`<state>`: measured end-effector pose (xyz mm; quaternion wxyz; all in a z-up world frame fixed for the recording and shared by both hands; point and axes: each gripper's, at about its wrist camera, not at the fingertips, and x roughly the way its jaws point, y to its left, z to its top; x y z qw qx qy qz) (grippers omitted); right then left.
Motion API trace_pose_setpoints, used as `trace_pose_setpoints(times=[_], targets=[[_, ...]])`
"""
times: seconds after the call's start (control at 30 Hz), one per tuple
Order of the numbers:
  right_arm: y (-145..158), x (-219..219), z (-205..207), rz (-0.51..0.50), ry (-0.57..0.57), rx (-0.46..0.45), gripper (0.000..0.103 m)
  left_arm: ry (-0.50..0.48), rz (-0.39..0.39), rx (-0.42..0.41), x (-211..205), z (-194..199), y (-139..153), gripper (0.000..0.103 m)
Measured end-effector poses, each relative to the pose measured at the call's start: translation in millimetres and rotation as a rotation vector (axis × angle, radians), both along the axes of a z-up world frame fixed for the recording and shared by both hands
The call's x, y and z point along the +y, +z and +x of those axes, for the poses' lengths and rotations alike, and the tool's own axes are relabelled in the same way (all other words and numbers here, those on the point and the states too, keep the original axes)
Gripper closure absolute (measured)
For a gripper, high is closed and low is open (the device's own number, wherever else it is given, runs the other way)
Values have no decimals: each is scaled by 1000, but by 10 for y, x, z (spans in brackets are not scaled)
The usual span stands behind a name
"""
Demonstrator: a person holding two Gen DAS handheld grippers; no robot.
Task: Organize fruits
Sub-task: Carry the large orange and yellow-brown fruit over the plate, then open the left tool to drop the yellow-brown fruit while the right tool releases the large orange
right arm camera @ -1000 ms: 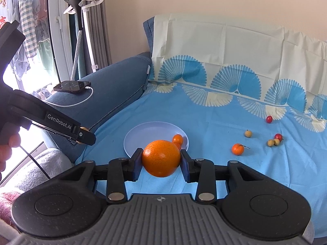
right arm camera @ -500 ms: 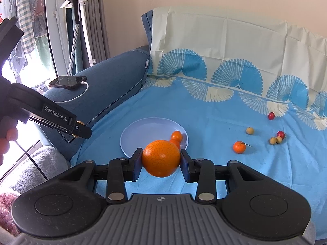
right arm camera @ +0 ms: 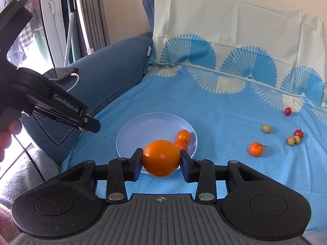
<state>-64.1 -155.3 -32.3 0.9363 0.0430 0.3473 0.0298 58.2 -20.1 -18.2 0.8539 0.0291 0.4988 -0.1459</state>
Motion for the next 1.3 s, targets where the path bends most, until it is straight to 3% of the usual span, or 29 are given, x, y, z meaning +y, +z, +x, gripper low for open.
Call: trace_pose_setpoints(times=[0.37,0.67,0.73,0.8,0.83,0.9,0.97,1.1,1.3], targets=[[-476,104,711,0,32,94,63,-19,98,84,-330,668,-614,73],[-852,217,1013,-22,71,181,63,-30,199,110,-430,957,-1025,73],[-894,221,1067,-30,76,186,63,-43,199,111,-438,986,-1040,64],[-887,209,1101,-37,79,174,60,-37,183,93,-413,992,-975,8],[-872,196,1109,-41,80,163,56,-21,175,70,-391,978,-916,0],[-792,154,1098,-49,67,138,29,-11,151,31,-329,922,-771,0],[-679,130,1025,-68,50,114,21,-9,152,30,-269,842,-648,0],[-461,94,708,-60,12,117,8,48,145,20,-79,486,-443,0],[-168,172,82,-52,-21,96,3,142,196,-9,176,-256,-243,0]])
